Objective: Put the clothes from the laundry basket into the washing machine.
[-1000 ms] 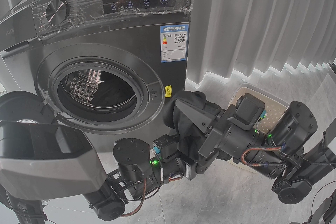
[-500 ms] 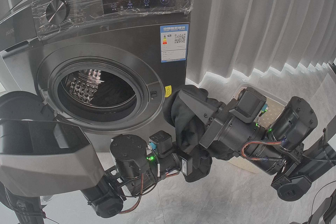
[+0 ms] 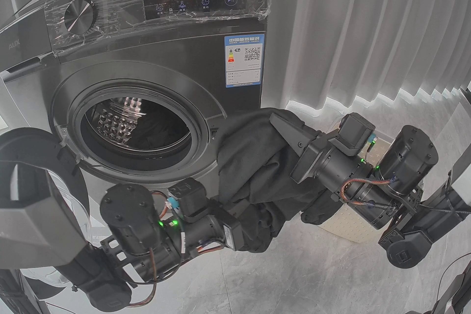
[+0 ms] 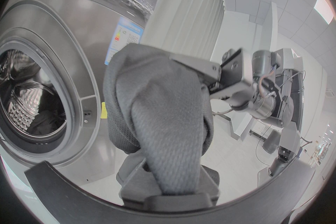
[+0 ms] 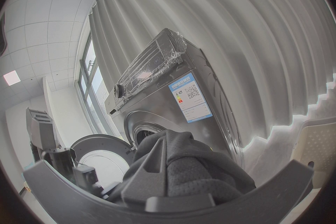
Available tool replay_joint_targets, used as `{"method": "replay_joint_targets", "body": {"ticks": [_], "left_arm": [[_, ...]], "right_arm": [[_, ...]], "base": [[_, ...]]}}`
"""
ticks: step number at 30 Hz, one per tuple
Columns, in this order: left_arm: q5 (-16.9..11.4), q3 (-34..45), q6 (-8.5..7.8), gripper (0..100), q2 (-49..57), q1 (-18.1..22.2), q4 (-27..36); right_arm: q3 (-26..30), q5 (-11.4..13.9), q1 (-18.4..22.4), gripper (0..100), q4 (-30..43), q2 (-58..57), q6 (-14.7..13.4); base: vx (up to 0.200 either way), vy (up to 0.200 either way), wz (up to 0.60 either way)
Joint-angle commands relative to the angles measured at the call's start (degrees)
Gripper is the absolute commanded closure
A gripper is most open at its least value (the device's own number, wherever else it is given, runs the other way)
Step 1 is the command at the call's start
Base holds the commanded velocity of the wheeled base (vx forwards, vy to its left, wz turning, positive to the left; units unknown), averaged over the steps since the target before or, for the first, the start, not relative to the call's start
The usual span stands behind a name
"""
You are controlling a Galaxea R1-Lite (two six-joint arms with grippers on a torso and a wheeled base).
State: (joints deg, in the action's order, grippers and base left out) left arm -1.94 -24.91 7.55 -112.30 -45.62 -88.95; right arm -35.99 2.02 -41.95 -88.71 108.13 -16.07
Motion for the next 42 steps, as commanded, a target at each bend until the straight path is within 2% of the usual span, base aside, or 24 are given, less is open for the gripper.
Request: {"method": "replay_joint_targets", "body": {"ticks": [1,4,8,9,14,16,20,23,29,31,34,37,42], "left_arm": [[0.0,3.0,0.19,100,5.5,1.3,-0.1],[0.0,2.6,0.01,100,7.0,3.2,-0.1],[0.0,2.8,0.19,100,7.1,3.6,-0.1],[0.0,2.8,0.19,100,7.1,3.6,-0.1],[0.0,2.6,0.19,100,7.3,3.5,-0.1],[0.1,2.6,0.28,100,7.5,3.6,-0.1],[0.1,2.7,0.28,100,7.6,4.7,-0.1],[0.1,2.6,0.28,100,7.7,5.0,-0.1],[0.2,2.6,0.36,100,7.7,5.5,-0.1],[0.2,2.7,0.36,100,7.7,5.5,-0.1],[0.2,2.9,0.36,100,7.8,5.5,-0.1],[0.2,3.2,0.36,100,8.2,5.5,-0.1],[0.2,3.4,0.36,100,8.3,5.3,-0.1]], "right_arm": [[0.5,0.0,0.5,100,0.0,0.9,0.0],[1.9,0.1,0.1,100,-0.1,1.3,0.1],[2.9,0.3,-0.5,100,-0.1,1.5,0.1],[3.3,0.3,-0.7,0,-0.1,1.6,0.1],[4.6,0.2,-0.8,0,-0.1,2.2,0.1],[8.0,0.5,-1.0,0,-0.1,2.3,0.5],[10.7,1.1,-2.3,0,-0.1,2.0,1.2],[13.7,2.7,-2.9,0,-0.1,1.6,1.4],[21.7,8.3,-5.3,0,-0.1,0.1,4.9],[23.8,9.4,-6.0,0,-0.1,-0.9,5.4],[24.5,9.4,-4.6,0,-0.1,-1.5,6.0],[23.9,9.4,-1.6,0,-0.1,-1.8,7.2],[19.1,9.5,1.2,0,-0.1,-3.2,8.0]], "base": [[0.000,0.000,0.00],[0.000,0.000,0.00],[0.000,0.000,0.00],[0.000,0.000,0.00],[0.000,0.000,0.00],[0.000,0.000,0.00],[0.000,0.000,0.00],[0.000,0.000,0.00],[0.000,0.000,0.00],[0.000,0.000,0.00],[0.000,0.000,0.00],[0.000,0.000,0.00],[0.000,0.000,0.00]]}}
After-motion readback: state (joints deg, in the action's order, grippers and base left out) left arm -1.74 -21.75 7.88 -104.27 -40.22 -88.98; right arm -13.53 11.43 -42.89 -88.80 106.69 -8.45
